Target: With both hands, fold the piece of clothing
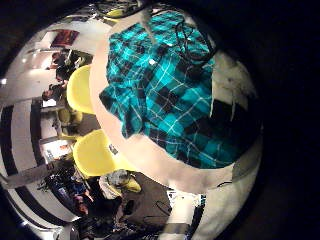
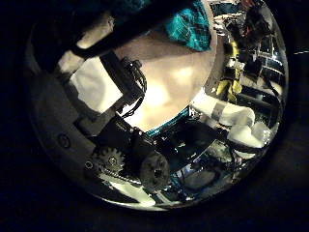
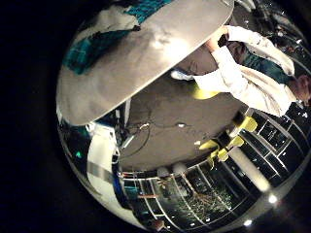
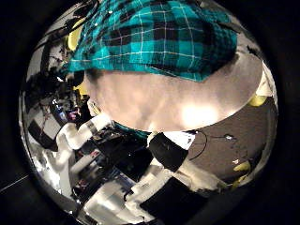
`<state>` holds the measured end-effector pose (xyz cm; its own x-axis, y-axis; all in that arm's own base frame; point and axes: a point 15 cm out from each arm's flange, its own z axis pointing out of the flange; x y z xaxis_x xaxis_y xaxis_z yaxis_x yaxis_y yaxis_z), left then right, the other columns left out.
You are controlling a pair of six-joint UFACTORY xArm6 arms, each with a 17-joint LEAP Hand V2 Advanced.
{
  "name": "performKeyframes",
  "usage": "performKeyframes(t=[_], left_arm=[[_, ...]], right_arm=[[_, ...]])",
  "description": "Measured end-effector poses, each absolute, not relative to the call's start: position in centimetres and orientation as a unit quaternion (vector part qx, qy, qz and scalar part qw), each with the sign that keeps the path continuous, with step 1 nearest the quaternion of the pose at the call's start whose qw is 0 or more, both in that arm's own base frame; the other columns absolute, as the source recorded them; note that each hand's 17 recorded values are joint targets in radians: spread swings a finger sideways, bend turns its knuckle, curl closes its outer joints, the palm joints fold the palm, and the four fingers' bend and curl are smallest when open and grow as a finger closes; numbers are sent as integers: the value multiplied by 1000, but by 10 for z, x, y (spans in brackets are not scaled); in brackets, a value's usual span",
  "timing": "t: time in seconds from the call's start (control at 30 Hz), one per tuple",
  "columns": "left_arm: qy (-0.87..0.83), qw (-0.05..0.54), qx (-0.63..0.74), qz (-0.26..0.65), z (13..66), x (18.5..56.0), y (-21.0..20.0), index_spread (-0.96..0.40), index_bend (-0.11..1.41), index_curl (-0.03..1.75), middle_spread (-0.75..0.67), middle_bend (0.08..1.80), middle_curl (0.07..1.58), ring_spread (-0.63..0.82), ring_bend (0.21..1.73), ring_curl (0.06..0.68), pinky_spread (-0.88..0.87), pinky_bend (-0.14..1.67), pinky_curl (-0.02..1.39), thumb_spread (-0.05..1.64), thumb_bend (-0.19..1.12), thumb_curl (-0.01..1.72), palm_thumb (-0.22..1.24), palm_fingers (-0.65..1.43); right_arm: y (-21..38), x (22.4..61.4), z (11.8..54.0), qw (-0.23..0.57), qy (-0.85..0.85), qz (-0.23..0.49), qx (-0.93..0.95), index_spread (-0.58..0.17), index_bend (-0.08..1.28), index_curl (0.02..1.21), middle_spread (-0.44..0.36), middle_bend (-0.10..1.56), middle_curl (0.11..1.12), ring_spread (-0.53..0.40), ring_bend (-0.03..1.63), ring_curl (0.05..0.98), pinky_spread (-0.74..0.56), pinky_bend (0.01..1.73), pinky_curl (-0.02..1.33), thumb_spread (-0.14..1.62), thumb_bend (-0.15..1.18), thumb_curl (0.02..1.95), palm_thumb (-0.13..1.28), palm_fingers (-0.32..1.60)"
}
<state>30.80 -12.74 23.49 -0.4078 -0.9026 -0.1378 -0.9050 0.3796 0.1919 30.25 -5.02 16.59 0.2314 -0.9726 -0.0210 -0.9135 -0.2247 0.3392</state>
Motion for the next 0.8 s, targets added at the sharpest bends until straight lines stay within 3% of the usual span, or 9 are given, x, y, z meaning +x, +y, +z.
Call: performKeyframes(t=[0.2,0.33,0.43,0.53,0.6,0.67,0.8], left_arm=[[832,5,-542,120,244,309,-127,-625,308,1219,-593,887,1110,-462,1397,521,-634,1155,710,1204,-13,512,822,847],[832,3,-540,123,250,307,-125,-630,279,1282,-605,881,1124,-460,1400,521,-633,1156,713,1200,-13,514,819,847],[832,3,-542,121,256,308,-123,-630,260,1318,-611,880,1132,-460,1398,519,-633,1153,714,1197,-13,517,814,852],[831,4,-543,120,261,307,-121,-627,239,1350,-616,873,1138,-460,1394,517,-632,1154,714,1196,-12,519,812,858],[831,3,-543,120,263,305,-118,-624,225,1368,-619,867,1142,-460,1390,516,-630,1155,715,1196,-12,520,812,864],[830,3,-545,118,265,305,-116,-621,213,1386,-623,861,1145,-461,1387,515,-628,1154,715,1196,-12,522,811,867],[833,1,-541,117,267,300,-111,-613,192,1417,-632,850,1148,-461,1380,513,-626,1149,714,1196,-12,524,811,874]], right_arm=[[-35,308,144,120,-620,-87,771,-196,168,325,-57,419,407,-68,838,216,47,827,18,1042,-16,329,481,270],[-32,312,142,118,-628,-75,765,-264,153,305,-146,509,455,-226,1039,282,-219,1075,75,1040,13,372,635,654],[-31,318,146,113,-634,-65,762,-330,226,336,-215,615,512,-263,1130,327,-305,1172,118,1041,38,399,739,934],[-31,329,155,95,-641,-44,760,-390,376,424,-274,756,594,-274,1152,376,-320,1243,173,1041,57,429,840,1122],[-32,335,164,83,-644,-28,760,-413,541,505,-270,853,654,-273,1187,411,-298,1294,203,1062,73,450,899,1202],[-35,338,172,76,-647,-18,758,-421,713,598,-262,953,715,-269,1239,449,-275,1345,231,1093,84,477,945,1181],[-40,339,190,65,-650,-3,757,-413,861,700,-252,1067,786,-266,1313,504,-245,1418,268,1121,77,511,965,1100]])
